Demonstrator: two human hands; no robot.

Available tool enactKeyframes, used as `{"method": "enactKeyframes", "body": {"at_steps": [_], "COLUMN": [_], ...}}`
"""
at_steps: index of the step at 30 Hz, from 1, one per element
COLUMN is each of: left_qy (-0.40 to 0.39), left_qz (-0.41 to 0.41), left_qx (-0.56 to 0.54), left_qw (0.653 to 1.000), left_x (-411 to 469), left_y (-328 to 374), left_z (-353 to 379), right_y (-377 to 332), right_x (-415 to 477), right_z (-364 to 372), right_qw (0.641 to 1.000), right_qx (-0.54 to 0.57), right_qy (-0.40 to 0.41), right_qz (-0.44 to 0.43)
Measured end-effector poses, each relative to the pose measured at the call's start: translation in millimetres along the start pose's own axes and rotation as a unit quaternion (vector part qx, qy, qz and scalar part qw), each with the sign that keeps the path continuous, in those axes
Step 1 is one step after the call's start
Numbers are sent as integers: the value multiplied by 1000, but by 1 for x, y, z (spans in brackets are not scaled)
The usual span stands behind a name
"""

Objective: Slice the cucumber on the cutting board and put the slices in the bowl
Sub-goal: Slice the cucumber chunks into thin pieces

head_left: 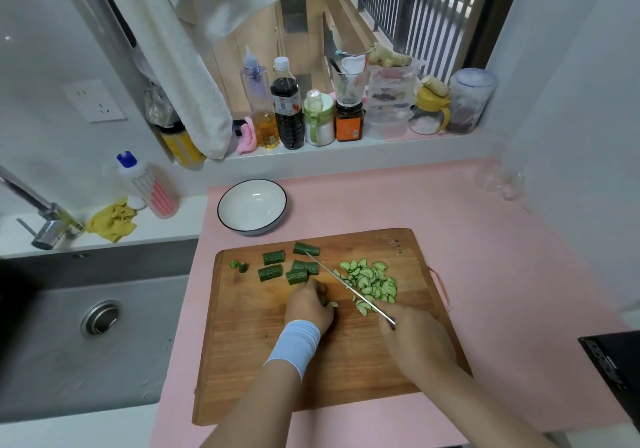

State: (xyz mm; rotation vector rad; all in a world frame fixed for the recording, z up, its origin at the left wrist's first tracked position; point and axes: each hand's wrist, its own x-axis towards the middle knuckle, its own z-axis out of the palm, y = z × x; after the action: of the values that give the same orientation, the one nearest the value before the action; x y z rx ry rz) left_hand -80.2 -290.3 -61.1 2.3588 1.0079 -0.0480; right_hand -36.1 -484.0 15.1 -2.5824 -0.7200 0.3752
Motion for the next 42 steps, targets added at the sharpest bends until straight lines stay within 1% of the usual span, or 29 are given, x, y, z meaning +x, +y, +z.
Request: {"method": "enactKeyframes", "body": {"at_steps": [3, 7, 8, 10, 12, 15, 19, 21, 24, 26, 27, 29, 31, 33, 36, 38, 40, 42], "left_qy": [-13, 9, 16, 20, 24, 15, 11, 2, -25, -35, -25, 18, 57, 37, -7, 4, 18, 44], "left_qz": [12, -36, -35, -4, 19, 18, 76, 87, 63, 47, 42, 15, 2, 17, 55, 90, 104, 99], "left_qx": [1, 32, 49, 93, 111, 96, 102, 103, 67, -7, -49, -104, -107, -84, -8, 28, 12, -20], "left_qw": [1000, 999, 998, 995, 993, 995, 992, 991, 995, 998, 998, 994, 993, 996, 998, 996, 994, 994], "left_x": [-1, -4, -5, -5, -3, 0, 1, 2, 6, 5, 4, 1, -1, -4, -17, -24, -30, -34], "left_y": [-2, -20, -22, -21, -16, -8, 1, 8, 22, 30, 31, 23, 2, -22, -48, -60, -66, -69], "left_z": [-3, -10, -10, -7, -3, 1, 8, 13, 16, 14, 11, 0, -9, -15, -20, -17, -14, -11], "right_y": [3, 1, 0, -2, -4, -2, 3, 7, 11, 13, 13, 12, 9, 4, -4, -8, -9, -10], "right_x": [2, 4, 5, 6, 6, 7, 9, 10, 10, 11, 11, 11, 10, 9, 7, 5, 2, -1], "right_z": [0, 0, 0, 0, -1, -3, -4, -5, -8, -10, -11, -11, -8, -5, 4, 10, 14, 15], "right_qw": [1000, 1000, 1000, 1000, 1000, 1000, 1000, 1000, 1000, 1000, 1000, 1000, 1000, 999, 997, 994, 992, 992], "right_qx": [1, -2, 1, 8, 8, 0, -1, -2, -3, -7, -8, 0, 10, 26, 60, 76, 83, 78], "right_qy": [-8, -14, -12, -10, -10, -10, -5, -1, 1, -2, -4, -7, -12, -25, -58, -80, -96, -100], "right_qz": [10, 8, 4, -5, -10, -13, -2, -1, -2, 0, 1, -1, -3, -3, 7, 13, 16, 10]}}
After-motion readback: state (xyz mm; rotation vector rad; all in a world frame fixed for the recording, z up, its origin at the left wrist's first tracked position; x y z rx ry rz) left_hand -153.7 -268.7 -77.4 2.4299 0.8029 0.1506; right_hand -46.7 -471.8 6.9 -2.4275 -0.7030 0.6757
